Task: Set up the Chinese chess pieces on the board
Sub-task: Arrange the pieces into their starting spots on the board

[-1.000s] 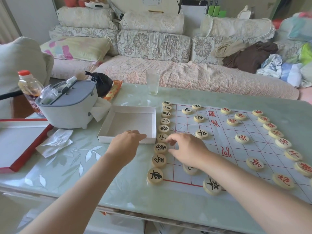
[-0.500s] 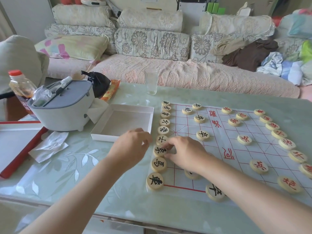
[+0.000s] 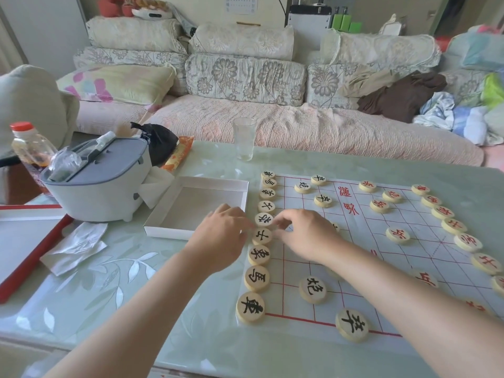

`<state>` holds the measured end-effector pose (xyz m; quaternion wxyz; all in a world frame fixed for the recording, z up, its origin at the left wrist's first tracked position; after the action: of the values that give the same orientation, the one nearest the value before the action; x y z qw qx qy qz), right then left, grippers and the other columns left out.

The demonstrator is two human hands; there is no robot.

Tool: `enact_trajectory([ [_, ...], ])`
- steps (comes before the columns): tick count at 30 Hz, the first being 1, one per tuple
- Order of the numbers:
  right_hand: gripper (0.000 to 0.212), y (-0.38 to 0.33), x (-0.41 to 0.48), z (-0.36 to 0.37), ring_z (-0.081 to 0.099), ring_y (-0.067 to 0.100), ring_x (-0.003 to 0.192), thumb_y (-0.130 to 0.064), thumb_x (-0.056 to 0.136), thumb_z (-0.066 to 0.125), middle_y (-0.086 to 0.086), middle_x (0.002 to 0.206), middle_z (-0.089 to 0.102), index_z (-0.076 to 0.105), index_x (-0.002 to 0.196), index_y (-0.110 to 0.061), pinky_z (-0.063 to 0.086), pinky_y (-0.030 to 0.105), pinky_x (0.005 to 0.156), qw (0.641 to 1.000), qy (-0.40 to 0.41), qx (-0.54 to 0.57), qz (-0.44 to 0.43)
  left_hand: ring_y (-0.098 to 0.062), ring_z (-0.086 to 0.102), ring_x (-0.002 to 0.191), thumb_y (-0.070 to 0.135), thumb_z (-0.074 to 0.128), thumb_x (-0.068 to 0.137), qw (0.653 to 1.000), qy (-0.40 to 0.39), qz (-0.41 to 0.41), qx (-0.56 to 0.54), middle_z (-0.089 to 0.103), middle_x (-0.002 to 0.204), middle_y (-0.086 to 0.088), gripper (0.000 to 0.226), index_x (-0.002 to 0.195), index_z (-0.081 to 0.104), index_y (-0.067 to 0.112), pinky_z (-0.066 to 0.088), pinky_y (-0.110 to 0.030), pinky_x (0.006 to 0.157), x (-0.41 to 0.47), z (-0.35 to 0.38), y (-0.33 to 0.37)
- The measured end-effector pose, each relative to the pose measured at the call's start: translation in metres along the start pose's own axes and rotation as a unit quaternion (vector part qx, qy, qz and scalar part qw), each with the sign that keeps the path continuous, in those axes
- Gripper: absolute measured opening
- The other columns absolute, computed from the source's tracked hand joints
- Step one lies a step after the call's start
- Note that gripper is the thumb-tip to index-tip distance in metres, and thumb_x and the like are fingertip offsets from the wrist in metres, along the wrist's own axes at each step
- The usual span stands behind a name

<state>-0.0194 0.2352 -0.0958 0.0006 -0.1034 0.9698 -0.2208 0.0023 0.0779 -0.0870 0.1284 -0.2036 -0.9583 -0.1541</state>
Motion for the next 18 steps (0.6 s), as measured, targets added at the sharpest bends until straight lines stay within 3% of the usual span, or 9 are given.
enact_trajectory([
  [7,0.017,0.006,0.010,0.018,0.062,0.007,0.098,-0.042,0.088,0.067,-0.021,0.102,0.069,0.071,0.104,-0.039,0.049,0.029,0.082,0.998,-0.037,0.059,0.013,-0.012,0.043,0.117,0.011,0.043,0.090,0.997,-0.051,0.038,0.041,0.057,0.125,0.020,0.046,0.122,0.062,0.039,0.033,-0.029,0.100,0.010,0.021,0.005],
  [13,0.016,0.007,0.013,0.024,0.062,0.011,0.104,-0.040,0.089,0.068,-0.019,0.108,0.070,0.073,0.104,-0.040,0.051,0.036,0.093,0.997,-0.040,0.064,0.006,-0.012,0.045,0.114,0.015,0.044,0.091,0.997,-0.044,0.042,0.052,0.059,0.118,0.021,0.040,0.115,0.066,0.039,0.029,-0.027,0.098,0.008,0.020,0.005],
  [18,0.014,0.010,0.017,0.013,0.062,0.008,0.096,-0.041,0.089,0.065,-0.020,0.101,0.068,0.070,0.102,-0.038,0.051,0.032,0.085,0.997,-0.019,0.080,0.008,-0.012,0.044,0.113,0.019,0.047,0.091,0.998,-0.018,0.031,0.046,0.057,0.117,0.019,0.034,0.112,0.066,0.038,0.029,-0.025,0.092,0.011,0.011,0.005],
])
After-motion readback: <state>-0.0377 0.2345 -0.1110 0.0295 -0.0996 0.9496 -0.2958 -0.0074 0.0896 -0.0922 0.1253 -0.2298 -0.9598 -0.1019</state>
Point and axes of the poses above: each hand's wrist, its own x-axis towards the middle knuckle, its own z-axis out of the palm, y = z × x, the point moved 9 cm from there along x, towards the middle knuckle
